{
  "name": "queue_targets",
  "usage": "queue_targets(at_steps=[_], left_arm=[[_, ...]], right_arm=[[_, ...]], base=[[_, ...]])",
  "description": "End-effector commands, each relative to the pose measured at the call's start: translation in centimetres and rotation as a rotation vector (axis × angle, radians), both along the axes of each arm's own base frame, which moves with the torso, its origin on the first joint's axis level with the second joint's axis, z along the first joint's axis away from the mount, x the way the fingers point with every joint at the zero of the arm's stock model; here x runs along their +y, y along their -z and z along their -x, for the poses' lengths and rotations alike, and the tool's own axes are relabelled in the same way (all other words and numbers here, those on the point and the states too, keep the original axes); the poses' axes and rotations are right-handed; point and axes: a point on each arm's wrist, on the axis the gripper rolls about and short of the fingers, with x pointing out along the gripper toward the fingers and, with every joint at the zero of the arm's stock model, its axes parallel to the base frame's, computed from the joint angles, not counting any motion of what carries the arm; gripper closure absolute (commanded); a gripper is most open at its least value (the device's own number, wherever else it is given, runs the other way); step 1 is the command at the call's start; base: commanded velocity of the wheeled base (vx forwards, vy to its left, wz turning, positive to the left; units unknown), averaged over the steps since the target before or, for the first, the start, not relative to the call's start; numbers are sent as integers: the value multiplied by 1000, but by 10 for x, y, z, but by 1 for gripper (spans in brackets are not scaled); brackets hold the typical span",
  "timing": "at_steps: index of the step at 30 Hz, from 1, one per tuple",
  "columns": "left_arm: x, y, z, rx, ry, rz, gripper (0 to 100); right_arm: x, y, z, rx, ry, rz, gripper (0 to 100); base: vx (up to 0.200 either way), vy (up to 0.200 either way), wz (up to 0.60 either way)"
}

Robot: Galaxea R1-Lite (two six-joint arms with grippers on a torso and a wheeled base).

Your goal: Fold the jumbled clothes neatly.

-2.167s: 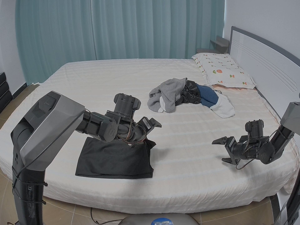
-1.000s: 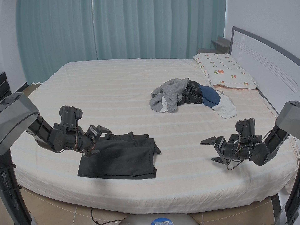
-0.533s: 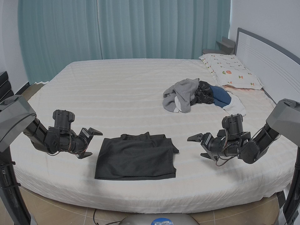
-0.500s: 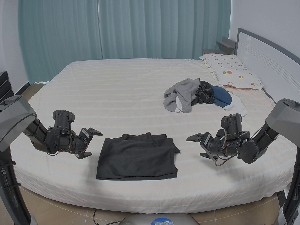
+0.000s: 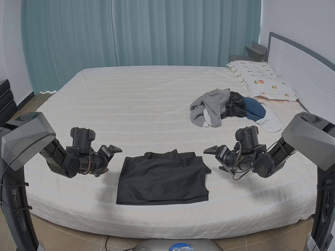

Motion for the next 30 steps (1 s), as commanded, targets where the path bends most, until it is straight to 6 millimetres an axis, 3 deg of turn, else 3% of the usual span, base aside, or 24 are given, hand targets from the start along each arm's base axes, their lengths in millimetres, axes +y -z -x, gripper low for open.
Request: queue_targets(at_steps=[1, 10, 17, 18, 21, 22, 30], left_arm=[[-23, 19, -17, -14, 44, -55, 0], [-43, 35, -37, -51, 57, -118, 0], [-45, 38, -41, -59, 41, -130, 0], [-45, 40, -41, -57, 37, -135, 100], [-44, 41, -43, -64, 10, -155, 100], [-44, 41, -44, -68, 0, -162, 100], [-43, 41, -44, -67, -19, -172, 100]], right_arm=[[12, 26, -19, 20, 2, 18, 0], [21, 36, -31, 0, -8, 12, 0], [27, 36, -37, -27, -15, 5, 0], [29, 35, -37, -30, -17, 5, 0], [34, 36, -39, -35, -28, 7, 0], [35, 37, -40, -40, -29, 8, 100], [34, 50, -47, -73, -28, 87, 100]], base=[[0, 0, 0], [0, 0, 0], [0, 0, 0], [0, 0, 0], [0, 0, 0], [0, 0, 0], [0, 0, 0]])
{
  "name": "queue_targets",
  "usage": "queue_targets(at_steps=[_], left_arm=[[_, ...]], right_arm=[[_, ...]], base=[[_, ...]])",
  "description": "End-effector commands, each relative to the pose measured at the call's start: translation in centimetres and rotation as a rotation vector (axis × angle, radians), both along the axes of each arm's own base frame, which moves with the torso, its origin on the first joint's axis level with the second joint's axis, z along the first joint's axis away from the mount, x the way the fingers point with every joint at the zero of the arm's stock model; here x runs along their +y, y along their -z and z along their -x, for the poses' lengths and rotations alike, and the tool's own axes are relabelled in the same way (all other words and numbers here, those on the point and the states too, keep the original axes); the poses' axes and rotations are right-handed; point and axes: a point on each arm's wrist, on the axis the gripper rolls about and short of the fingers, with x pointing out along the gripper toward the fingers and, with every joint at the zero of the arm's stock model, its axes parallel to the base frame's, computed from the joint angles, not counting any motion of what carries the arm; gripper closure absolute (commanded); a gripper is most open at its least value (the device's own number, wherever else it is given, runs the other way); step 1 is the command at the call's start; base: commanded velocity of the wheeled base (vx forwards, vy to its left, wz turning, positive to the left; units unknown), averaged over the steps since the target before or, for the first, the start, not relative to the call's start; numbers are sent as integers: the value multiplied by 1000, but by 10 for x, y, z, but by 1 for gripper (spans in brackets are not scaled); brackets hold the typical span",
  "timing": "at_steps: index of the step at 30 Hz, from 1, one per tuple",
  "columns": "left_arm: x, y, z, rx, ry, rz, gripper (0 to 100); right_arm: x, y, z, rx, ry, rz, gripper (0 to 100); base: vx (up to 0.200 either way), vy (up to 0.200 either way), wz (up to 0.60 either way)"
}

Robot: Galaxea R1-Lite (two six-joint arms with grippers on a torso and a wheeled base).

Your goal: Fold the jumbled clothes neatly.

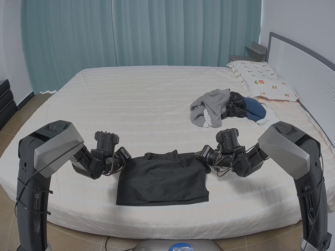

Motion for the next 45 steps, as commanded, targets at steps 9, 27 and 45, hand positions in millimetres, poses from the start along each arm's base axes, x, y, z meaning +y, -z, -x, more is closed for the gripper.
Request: queue_targets(at_steps=[9, 27, 45], left_arm=[[4, 4, -1, 6, -38, -25, 100], [7, 5, -1, 10, -44, -25, 100], [30, -14, 2, 16, -123, 80, 0]], right_arm=[[-1, -11, -11, -81, 49, 35, 100], [3, 5, -19, -113, 44, 61, 100], [-31, -27, 66, -11, -115, -14, 0]], base=[[0, 0, 0], [0, 0, 0], [0, 0, 0]])
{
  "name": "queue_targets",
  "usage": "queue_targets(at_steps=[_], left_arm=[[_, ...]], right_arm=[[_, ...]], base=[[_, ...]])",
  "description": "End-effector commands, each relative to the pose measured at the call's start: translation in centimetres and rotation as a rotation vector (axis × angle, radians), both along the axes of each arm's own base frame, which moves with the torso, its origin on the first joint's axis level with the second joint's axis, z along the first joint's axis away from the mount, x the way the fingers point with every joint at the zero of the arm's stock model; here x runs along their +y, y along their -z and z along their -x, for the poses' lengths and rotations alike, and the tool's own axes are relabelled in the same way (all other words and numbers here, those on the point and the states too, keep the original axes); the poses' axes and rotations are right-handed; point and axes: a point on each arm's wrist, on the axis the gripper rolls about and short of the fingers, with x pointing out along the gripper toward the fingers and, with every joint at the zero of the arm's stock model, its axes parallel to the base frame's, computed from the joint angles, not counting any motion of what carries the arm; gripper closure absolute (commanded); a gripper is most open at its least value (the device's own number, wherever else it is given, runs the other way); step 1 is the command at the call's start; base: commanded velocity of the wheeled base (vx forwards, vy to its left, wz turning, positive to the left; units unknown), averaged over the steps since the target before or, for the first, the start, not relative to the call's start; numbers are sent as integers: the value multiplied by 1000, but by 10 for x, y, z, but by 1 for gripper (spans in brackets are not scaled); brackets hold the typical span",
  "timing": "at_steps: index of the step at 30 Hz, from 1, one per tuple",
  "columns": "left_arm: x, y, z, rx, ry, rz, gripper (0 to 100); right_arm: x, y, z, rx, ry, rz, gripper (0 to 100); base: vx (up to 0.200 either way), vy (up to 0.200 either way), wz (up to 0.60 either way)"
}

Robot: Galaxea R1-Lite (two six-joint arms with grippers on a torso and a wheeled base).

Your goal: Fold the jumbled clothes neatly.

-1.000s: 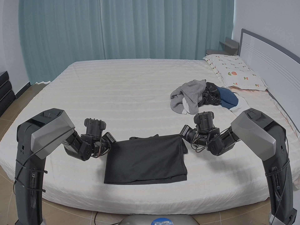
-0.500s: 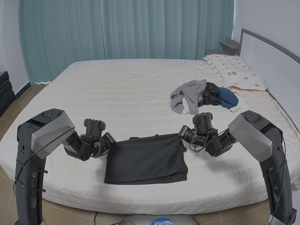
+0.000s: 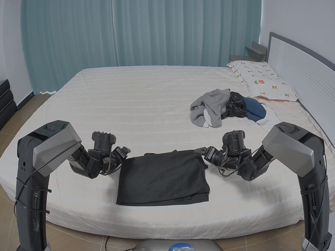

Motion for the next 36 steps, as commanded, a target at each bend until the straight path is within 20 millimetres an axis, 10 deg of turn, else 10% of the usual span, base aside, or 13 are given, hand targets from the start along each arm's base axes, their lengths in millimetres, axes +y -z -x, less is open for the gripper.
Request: queue_targets(at_steps=[1, 19, 20, 36], left_arm=[[15, -14, 3, -4, -39, 49, 0], [31, -14, 15, 33, -42, 63, 0], [31, -14, 15, 31, -42, 63, 0], [34, -15, 14, 30, -48, 67, 0]], right_arm=[[-12, -26, 41, 26, -81, -35, 0], [5, -1, 72, 129, -181, -13, 0], [6, -1, 72, 129, -186, -10, 100], [-13, -7, 90, 108, -204, 87, 100]], base=[[0, 0, 0], [0, 0, 0], [0, 0, 0], [0, 0, 0]])
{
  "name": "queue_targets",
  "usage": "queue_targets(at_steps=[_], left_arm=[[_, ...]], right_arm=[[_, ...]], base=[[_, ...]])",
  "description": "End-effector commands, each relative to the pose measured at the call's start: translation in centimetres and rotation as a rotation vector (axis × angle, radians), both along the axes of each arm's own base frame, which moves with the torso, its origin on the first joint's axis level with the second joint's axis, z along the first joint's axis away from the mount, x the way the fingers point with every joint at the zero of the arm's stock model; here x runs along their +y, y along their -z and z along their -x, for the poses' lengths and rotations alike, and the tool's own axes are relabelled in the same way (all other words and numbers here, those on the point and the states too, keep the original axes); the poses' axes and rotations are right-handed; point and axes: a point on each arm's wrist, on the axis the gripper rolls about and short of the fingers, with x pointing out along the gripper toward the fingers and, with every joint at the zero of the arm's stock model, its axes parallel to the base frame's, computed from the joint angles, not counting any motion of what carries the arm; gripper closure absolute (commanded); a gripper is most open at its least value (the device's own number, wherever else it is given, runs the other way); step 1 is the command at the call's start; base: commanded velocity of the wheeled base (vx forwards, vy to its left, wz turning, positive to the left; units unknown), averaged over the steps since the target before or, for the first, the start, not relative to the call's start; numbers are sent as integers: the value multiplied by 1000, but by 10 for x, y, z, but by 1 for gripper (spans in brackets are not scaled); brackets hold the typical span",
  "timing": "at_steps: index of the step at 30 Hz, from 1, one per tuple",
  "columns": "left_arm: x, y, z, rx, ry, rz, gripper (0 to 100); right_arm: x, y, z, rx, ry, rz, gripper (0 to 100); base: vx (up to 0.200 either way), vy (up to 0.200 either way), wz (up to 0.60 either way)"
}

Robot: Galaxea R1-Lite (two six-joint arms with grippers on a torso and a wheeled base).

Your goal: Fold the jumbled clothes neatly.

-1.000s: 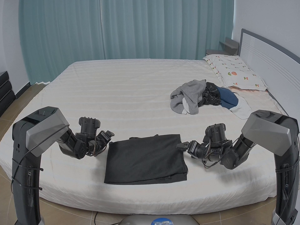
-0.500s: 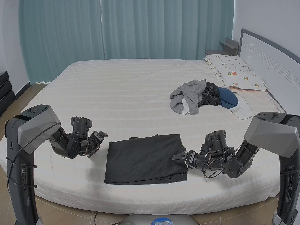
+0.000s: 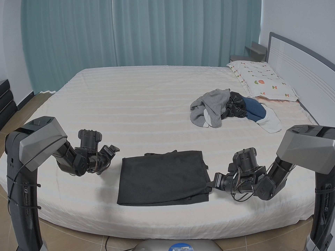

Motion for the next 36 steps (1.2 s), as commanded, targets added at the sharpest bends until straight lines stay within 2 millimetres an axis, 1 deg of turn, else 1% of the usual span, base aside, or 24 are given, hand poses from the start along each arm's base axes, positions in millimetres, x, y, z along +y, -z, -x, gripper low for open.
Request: queue_targets(at_steps=[1, 13, 14, 16, 20, 21, 22, 23, 24, 25, 26, 28, 29, 31, 34, 35, 36], left_arm=[[1, -1, 0, -2, -3, 0, 0], [1, -1, -1, -3, -4, 2, 0], [1, -1, -1, -3, -4, 2, 0], [0, -1, -1, -3, -2, 2, 0], [0, -1, 0, -2, -2, 1, 0], [0, -1, 0, -2, -2, 1, 0], [0, -1, 0, -2, -2, 1, 0], [0, -1, 0, -2, -2, 1, 0], [0, -1, 0, -2, -2, 1, 0], [0, -1, 0, -2, -2, 1, 0], [0, -1, 0, -2, -2, 1, 0], [0, -1, 0, -2, -2, 1, 0], [0, -1, 0, -2, -2, 1, 0], [0, -1, 0, -2, -2, 1, 0], [1, -1, 1, 0, -2, 3, 0], [1, -1, 1, 0, -2, 3, 0], [1, -1, 1, 0, -2, 3, 0]], right_arm=[[-2, -4, 3, -4, 3, -2, 100], [-4, -8, 13, 11, -7, 10, 100], [-5, -7, 14, 17, -9, 14, 0], [-7, -4, 18, 19, -25, 32, 0], [-9, -5, 12, -2, -26, 38, 0], [-10, -12, 2, -37, -12, 21, 0], [-10, -12, 1, -40, -10, 19, 0], [-9, -19, -11, -76, 2, 1, 0], [-9, -19, -12, -79, 4, 0, 0], [-8, -24, -25, -110, 21, -13, 0], [-7, -24, -32, -114, 25, -14, 0], [-2, -21, -45, -106, 29, -10, 0], [-2, -21, -46, -106, 29, -10, 0], [5, -15, -62, -87, 44, -25, 0], [12, -9, -78, -82, 78, -46, 0], [12, -9, -78, -82, 78, -46, 0], [15, -4, -88, -82, 92, -39, 0]], base=[[0, 0, 0], [0, 0, 0], [0, 0, 0], [0, 0, 0], [0, 0, 0], [0, 0, 0], [0, 0, 0], [0, 0, 0], [0, 0, 0], [0, 0, 0], [0, 0, 0], [0, 0, 0], [0, 0, 0], [0, 0, 0], [0, 0, 0], [0, 0, 0], [0, 0, 0]])
